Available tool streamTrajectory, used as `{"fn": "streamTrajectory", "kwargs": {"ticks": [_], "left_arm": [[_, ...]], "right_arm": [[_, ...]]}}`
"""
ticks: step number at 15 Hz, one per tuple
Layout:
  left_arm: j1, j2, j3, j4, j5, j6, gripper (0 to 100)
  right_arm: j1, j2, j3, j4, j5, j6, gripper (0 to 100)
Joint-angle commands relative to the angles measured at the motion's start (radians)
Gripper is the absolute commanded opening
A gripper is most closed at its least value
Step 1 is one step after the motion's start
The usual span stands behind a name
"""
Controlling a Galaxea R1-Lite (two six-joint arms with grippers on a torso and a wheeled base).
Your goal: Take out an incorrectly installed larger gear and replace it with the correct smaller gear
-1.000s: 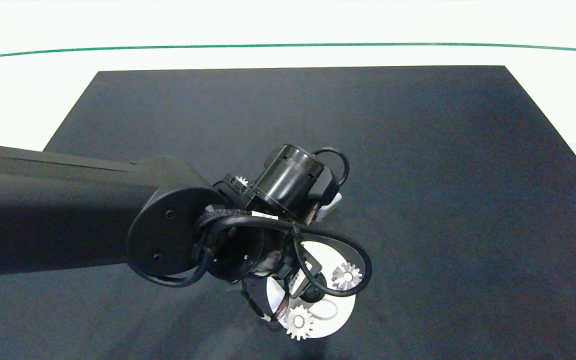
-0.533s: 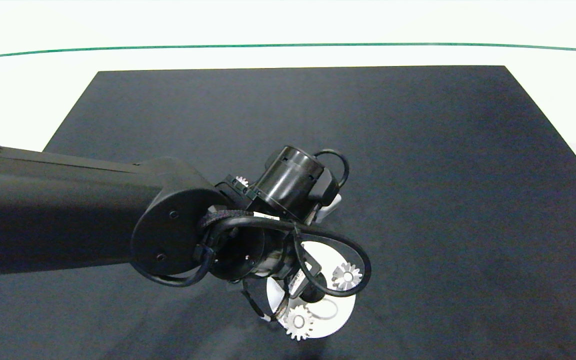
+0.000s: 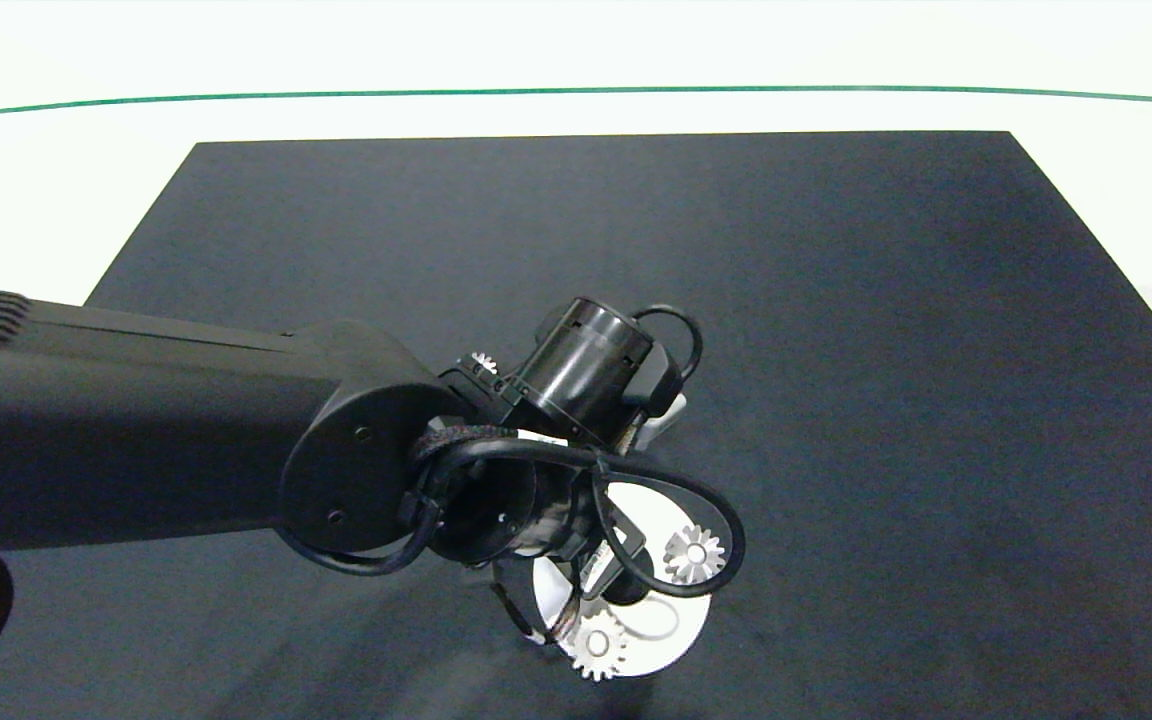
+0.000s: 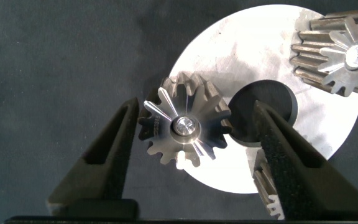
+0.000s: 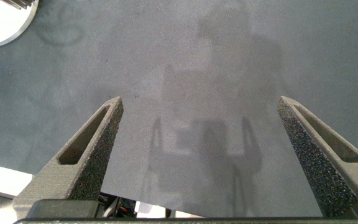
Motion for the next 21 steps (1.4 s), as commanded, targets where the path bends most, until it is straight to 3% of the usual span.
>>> {"fn": "streamTrajectory", "kwargs": {"ticks": [1,4,14,18,21], "left_arm": [[0.000,0.007,-0.002,-0.008,0.002,0.001,66],[0.005,0.011,-0.003,-0.011,0.002,0.018,60],[0.005,0.004,-0.010,-0.013,0.002,0.017,39],[0.005,-0.032,-0.031,-0.005,0.002,0.015,37],[0.008,-0.084,-0.092,0.108,0.002,0.009,37]], "right_arm": [[0.000,0.001,0.003,0.001,0.001,-0.001,100],[0.000,0.009,0.007,0.001,0.001,-0.001,100],[0.000,0.006,0.009,0.000,0.001,-0.001,100],[0.000,0.006,0.009,0.000,0.002,-0.001,100],[0.000,0.014,0.009,0.000,0.002,-0.001,100]]}}
